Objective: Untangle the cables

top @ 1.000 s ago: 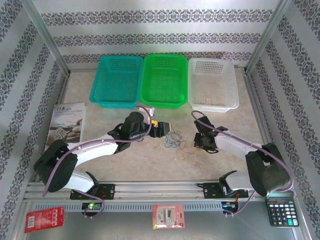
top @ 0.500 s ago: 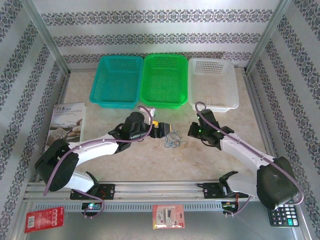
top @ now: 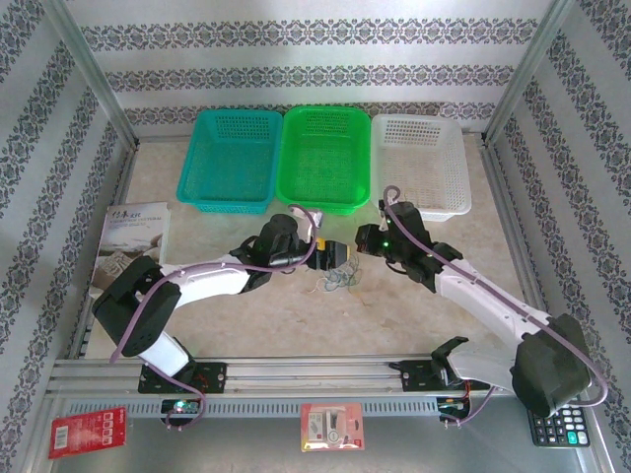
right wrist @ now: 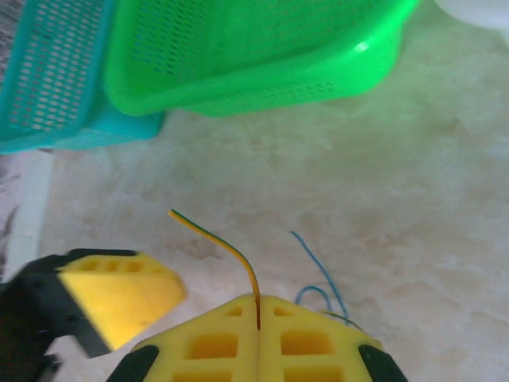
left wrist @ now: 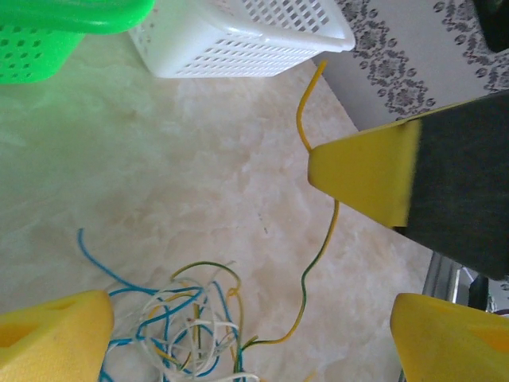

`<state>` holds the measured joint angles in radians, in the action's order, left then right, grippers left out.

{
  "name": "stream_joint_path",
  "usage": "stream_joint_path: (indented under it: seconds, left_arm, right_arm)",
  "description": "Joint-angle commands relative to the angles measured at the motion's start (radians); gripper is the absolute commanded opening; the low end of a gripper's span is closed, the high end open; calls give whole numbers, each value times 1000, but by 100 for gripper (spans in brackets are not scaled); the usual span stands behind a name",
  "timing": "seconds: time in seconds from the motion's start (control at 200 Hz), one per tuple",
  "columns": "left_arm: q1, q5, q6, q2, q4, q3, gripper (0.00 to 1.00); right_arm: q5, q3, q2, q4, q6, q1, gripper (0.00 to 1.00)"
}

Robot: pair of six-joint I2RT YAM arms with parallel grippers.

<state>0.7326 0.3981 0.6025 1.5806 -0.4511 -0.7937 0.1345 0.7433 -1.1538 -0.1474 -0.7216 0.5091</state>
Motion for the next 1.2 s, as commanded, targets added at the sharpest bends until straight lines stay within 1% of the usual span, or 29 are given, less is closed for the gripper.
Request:
stream_joint_path:
  seconds: [0.0,0.3,0.435,0.55,0.635,0.879,1.029,1.159,1.194]
  left_arm:
    - [20,44,-13,13,-82,-37,90]
    - [24,61,5,30,-131,-52,87]
    - [24,61,8,40,-133,-62,82]
    - [24,60,12,45,-144,-67,73]
    - [24,62,18,47,-154,-66,65]
    - [24,85,33,39,-165,-57,38]
    - [24,87,44,20,-177,-27,22]
    - [23,77,46,-10,-178,0,15]
    - [24,75,45,-17,-178,6,14]
  right_arm:
    - [13,60,47,35,-28,22,0]
    - [4,148,61,32,-41,58,0]
    - [11,183,57,36,-49,74,0]
    - [17,212,59,36,-54,86,0]
    - [16,231,61,38,-57,91,0]
    - [1,304,57,35,-34,82,0]
    - [12,360,40,31,-24,29,0]
    - [32,385,34,48,-42,-46,0]
    - [34,392,34,50,-44,-65,0]
